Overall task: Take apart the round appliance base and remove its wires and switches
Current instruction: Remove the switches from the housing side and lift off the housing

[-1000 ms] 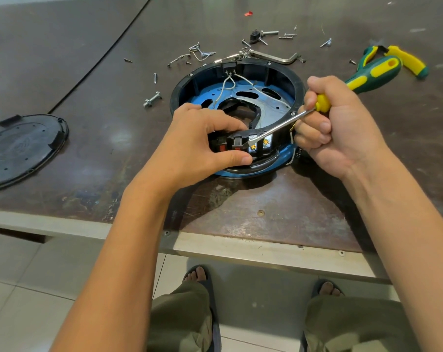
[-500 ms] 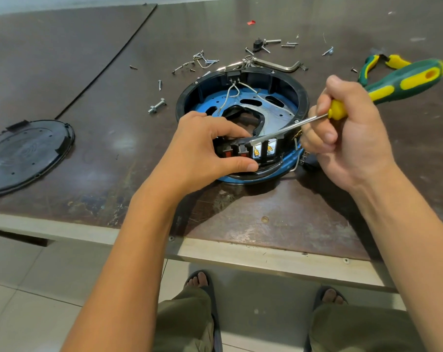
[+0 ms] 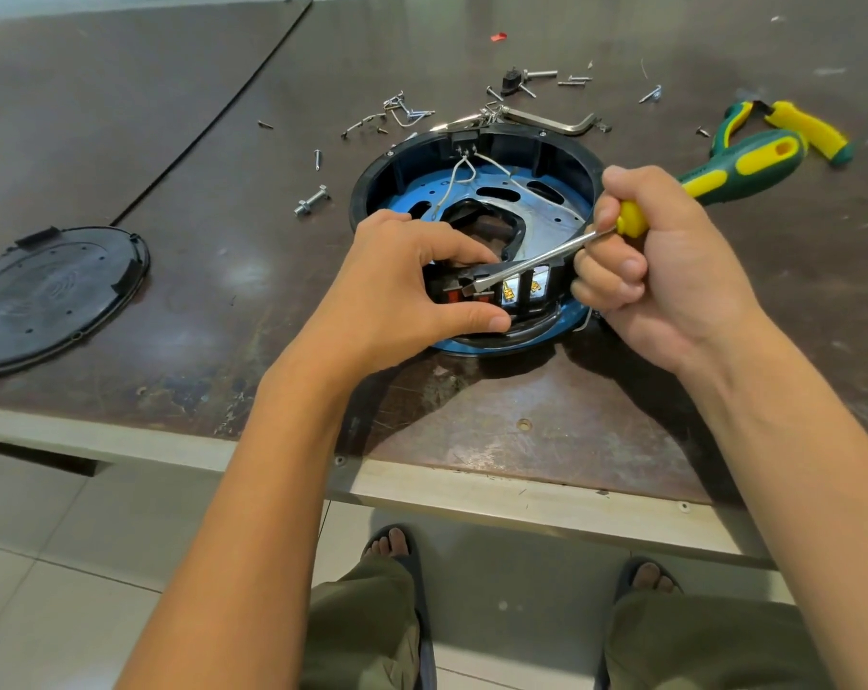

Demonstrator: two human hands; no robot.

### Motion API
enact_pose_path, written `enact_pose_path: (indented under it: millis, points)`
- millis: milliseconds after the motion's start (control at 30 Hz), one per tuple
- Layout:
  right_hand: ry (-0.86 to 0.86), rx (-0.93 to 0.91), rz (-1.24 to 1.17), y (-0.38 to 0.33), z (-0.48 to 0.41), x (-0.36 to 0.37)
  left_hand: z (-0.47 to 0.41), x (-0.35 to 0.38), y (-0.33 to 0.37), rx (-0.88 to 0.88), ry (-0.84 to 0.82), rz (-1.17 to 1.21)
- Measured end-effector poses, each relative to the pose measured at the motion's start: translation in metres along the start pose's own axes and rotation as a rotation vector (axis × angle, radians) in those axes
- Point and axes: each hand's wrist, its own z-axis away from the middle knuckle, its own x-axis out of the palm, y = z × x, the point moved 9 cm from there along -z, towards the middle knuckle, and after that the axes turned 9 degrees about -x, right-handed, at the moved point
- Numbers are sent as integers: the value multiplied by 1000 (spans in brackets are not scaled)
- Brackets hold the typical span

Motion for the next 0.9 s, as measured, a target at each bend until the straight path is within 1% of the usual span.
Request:
enact_pose_path:
  millis: [133,300,400,600,667,900]
  points:
    - [77,67,-4,3,2,-2,1,0,1,-1,-2,-11]
    - [115,93,-2,4,3,-4,1,0,0,-17,-7,3]
    - [82,68,-13,4,3,-3,1,0,-1,-28,-10,9]
    - [-31,-74,-16,-6,5,-3,0,0,-2,-32,-15,15]
    - [-42,-95,-6,-8,6,-3,0,0,-2,-27,-12,16]
    - [89,-61,-51,-3,2,-18,0,1,-3,-7,-12,10]
